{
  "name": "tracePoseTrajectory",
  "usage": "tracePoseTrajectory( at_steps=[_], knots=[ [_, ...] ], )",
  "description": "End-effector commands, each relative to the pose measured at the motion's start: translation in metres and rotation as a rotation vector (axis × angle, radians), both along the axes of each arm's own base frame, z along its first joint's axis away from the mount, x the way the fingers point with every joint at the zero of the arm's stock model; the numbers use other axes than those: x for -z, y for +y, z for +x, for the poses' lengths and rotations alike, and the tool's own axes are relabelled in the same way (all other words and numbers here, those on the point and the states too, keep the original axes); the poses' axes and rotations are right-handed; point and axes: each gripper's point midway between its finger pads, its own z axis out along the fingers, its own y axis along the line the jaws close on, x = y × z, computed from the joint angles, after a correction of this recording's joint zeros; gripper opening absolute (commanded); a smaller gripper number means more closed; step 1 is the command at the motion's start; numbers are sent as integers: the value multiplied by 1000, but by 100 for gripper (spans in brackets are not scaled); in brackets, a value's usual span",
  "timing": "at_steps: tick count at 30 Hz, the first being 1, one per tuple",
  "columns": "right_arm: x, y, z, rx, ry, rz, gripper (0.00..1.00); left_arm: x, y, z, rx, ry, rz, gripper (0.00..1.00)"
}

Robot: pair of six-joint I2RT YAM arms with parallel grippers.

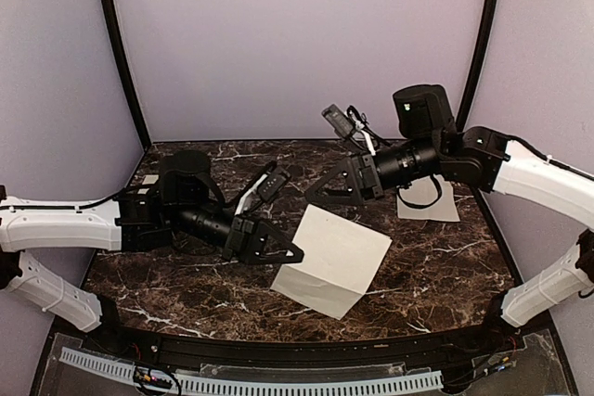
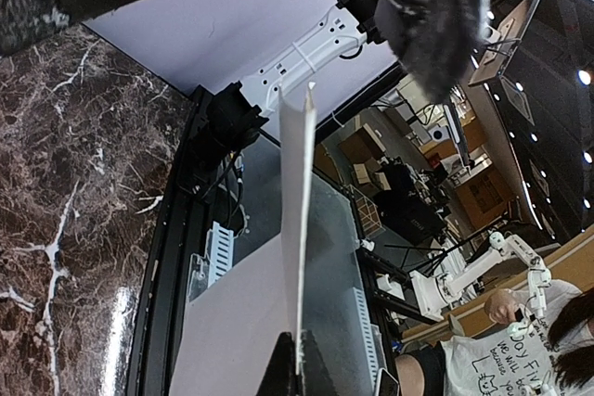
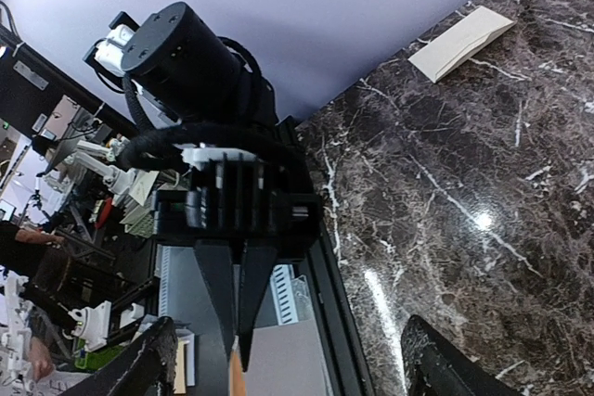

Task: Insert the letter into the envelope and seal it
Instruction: Fold the letter.

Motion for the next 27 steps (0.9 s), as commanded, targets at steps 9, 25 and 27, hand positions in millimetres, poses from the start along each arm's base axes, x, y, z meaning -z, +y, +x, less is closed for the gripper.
tracePoseTrajectory(
  at_steps=[9,25,27],
  knots=[
    [0,3,-28,-114,44,53,67,-7,-7,-6,50,-10,-37,0],
    [13,-1,-36,-146,53,12,21,-8,-10,-8,49,12,-65,0],
    [10,-1,-38,-149,51,23,10,-8,-11,-9,53,14,-66,0]
  ],
)
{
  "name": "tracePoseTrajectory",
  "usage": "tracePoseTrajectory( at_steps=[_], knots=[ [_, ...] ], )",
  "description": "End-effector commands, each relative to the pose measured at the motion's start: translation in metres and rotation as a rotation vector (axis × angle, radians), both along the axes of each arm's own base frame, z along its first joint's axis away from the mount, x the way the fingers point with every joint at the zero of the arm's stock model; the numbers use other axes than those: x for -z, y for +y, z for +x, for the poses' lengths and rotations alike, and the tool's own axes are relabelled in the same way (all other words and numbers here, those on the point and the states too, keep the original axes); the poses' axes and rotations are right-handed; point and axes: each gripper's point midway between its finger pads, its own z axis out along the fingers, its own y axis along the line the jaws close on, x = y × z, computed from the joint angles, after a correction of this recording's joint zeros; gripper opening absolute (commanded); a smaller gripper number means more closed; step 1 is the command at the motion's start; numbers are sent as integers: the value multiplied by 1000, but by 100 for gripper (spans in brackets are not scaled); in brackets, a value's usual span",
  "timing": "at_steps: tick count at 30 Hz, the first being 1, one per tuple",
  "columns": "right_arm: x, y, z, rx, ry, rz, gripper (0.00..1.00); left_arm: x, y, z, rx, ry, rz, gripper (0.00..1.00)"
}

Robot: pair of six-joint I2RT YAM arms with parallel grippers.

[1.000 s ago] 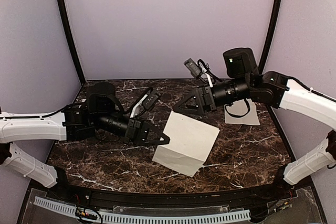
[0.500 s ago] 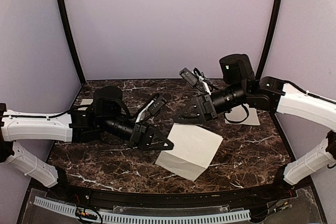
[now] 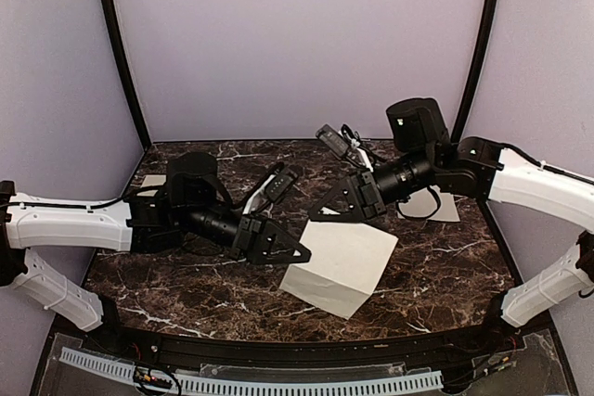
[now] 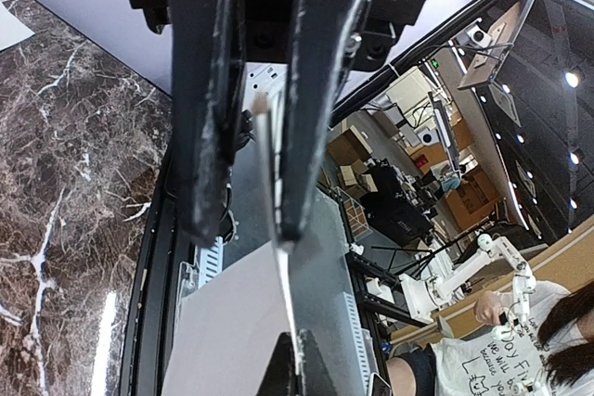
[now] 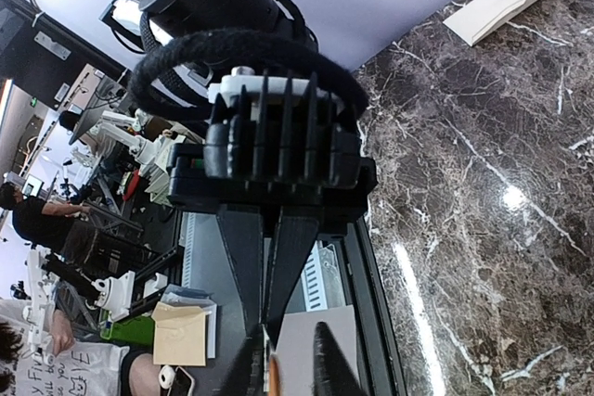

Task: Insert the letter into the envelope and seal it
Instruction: Fold the letter.

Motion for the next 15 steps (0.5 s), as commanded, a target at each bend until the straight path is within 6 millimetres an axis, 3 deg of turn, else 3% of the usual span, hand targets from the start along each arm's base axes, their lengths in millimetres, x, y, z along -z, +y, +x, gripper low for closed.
tracePoseTrajectory(
  at_steps=[1,3,4,5,9,13,15],
  knots=[
    [-9,-3,-11,-27,-23,36,4,-13,1,-8,23,-16,-50,0],
    [-11,-4,-11,-20,-26,39,0,-13,0,-7,18,-15,-50,3],
    [-12,-6,-12,-17,-31,42,0,-15,0,-6,16,-18,-56,9],
    [-13,-7,-12,-16,-34,42,0,-17,-1,-6,13,-18,-58,24],
    [-14,-9,-14,-19,-39,42,0,-28,-4,0,-9,-39,-94,42],
    [-15,-11,-16,-21,-42,46,0,-29,-12,14,-71,-61,-87,41],
    [-16,-13,-16,-14,-45,49,0,-27,-16,20,-88,-57,-77,34]
  ],
)
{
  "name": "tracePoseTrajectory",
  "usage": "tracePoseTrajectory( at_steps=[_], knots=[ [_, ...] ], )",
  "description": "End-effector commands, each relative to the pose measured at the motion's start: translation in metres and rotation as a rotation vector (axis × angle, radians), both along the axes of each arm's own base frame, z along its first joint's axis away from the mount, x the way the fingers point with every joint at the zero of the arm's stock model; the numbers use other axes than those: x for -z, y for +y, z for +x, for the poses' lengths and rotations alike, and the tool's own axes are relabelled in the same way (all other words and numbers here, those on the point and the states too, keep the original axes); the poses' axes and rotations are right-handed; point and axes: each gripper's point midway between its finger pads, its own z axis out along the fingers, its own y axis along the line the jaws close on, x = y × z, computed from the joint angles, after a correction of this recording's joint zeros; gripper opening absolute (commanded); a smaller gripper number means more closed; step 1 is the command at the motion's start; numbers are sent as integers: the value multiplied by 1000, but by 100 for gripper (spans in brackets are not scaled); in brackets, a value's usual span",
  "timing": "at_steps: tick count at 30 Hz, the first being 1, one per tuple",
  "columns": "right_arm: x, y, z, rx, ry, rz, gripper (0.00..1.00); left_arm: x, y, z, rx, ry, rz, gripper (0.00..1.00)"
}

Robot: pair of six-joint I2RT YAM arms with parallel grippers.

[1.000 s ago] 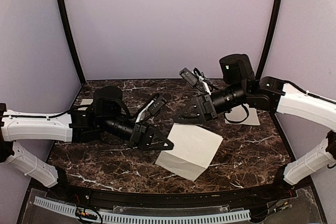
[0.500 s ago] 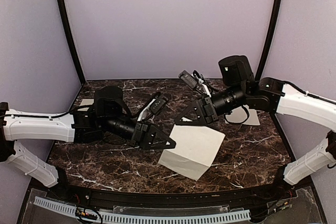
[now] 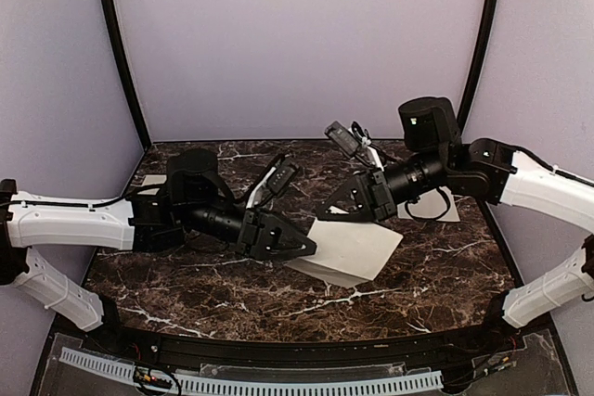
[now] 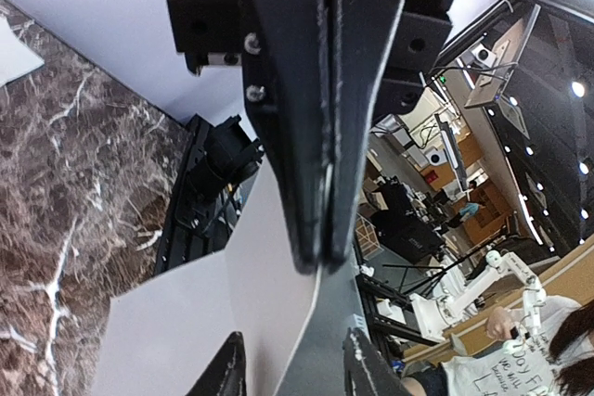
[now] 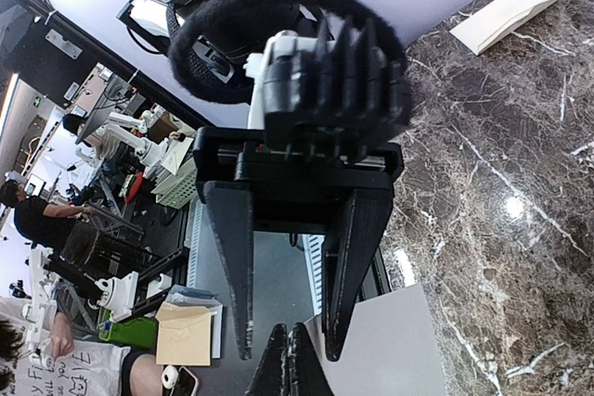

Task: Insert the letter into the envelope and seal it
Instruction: Fold the letter.

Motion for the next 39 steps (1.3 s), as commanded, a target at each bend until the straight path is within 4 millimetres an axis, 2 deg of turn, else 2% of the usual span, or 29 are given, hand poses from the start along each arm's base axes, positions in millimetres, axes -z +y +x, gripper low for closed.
tracePoseTrajectory(
  at_steps=[1,2,4,6,8,12,15,17,19,23,29,34,39],
  knots=[
    [-5,-4,-7,-8,-26,24,0,-15,-10,14,-56,-40,-42,31],
    [-5,-5,-6,-3,-29,25,0,-14,-11,16,-58,-38,-43,22],
    [-5,-6,-4,17,-33,23,0,-14,-11,16,-62,-30,-46,11],
    [-5,-6,2,56,-42,20,0,-11,-11,16,-64,-23,-43,5],
    [-6,-7,9,105,-50,18,0,-7,-8,14,-59,-16,-38,6],
    [-11,-8,23,192,-73,18,0,-1,-3,6,-28,5,-29,15],
    [-16,-10,28,218,-78,26,0,2,1,1,-15,14,-25,30],
    [-16,-11,31,231,-77,23,0,3,5,-2,-12,15,-26,35],
    [-16,-13,35,247,-74,22,0,4,7,-3,-14,13,-25,35],
    [-9,-17,44,276,-53,7,0,7,10,-3,-23,12,-14,34],
    [2,-24,51,294,-17,-12,0,4,10,0,-42,12,-22,26],
    [4,-30,50,293,8,-1,0,1,8,0,-44,10,-35,10],
    [2,-33,49,300,13,8,0,2,5,-2,-38,11,-33,0]
  ],
)
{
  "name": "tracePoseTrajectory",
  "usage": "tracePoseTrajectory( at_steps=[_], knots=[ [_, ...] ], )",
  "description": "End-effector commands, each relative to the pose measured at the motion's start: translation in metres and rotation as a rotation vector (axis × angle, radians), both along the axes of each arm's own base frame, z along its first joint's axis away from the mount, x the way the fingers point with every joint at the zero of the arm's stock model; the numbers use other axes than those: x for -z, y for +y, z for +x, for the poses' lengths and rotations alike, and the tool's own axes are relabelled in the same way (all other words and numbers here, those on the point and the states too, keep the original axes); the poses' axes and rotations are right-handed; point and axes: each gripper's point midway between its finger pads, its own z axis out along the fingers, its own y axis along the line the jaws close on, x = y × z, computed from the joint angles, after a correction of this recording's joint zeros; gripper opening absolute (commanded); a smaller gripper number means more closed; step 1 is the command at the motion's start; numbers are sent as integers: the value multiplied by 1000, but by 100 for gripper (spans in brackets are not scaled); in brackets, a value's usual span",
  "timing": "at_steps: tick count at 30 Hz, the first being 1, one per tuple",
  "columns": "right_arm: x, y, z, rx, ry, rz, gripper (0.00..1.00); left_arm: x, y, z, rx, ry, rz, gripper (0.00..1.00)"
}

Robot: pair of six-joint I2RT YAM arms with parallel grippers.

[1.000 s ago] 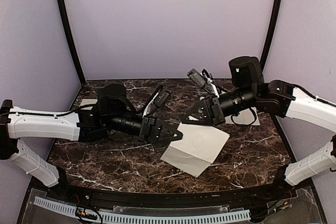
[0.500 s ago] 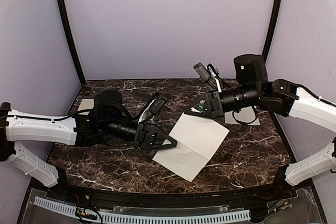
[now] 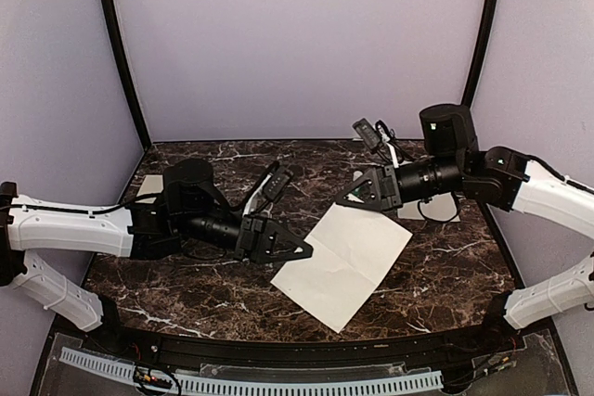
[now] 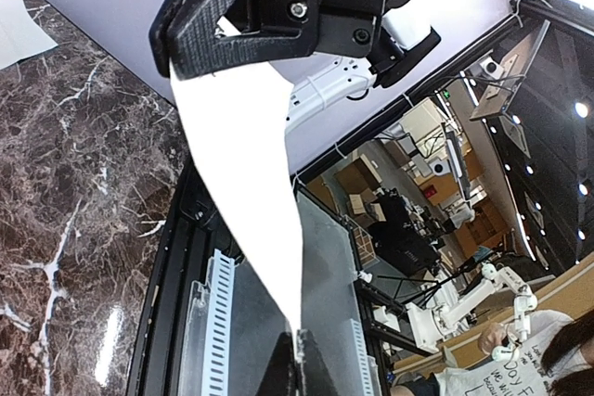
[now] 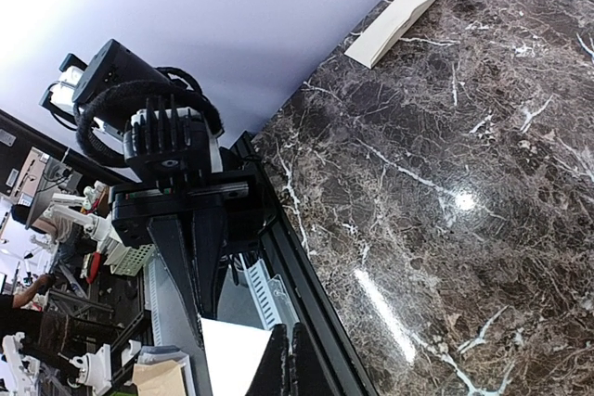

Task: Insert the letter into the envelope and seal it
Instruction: Fold the letter.

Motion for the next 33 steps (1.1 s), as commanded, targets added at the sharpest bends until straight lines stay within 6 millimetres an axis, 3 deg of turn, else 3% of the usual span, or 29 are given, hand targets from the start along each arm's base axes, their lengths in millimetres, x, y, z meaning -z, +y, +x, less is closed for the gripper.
tracePoseTrajectory(
  at_steps=[1,5,10,15,21,25,29,33],
  knots=[
    [-19,-2,-2,-5,-24,67,0,-12,0,-4,7,-29,-42,0],
    [-18,-5,-2,9,-22,55,1,-16,0,-1,-20,-48,-51,0],
    [-19,-20,14,98,-29,32,59,-21,2,16,-127,-92,-45,0],
    [-21,-43,33,234,-46,-1,79,-31,8,33,-223,-115,-44,0],
    [3,-82,62,473,-110,-203,85,-19,15,61,-371,-56,44,0],
    [9,-61,45,338,-81,-158,85,-22,17,64,-388,-52,39,0],
    [11,-40,25,226,-90,-108,77,-27,14,60,-360,-52,13,0],
    [-4,-17,-2,77,-121,-19,71,-24,10,54,-310,-44,19,0]
  ],
)
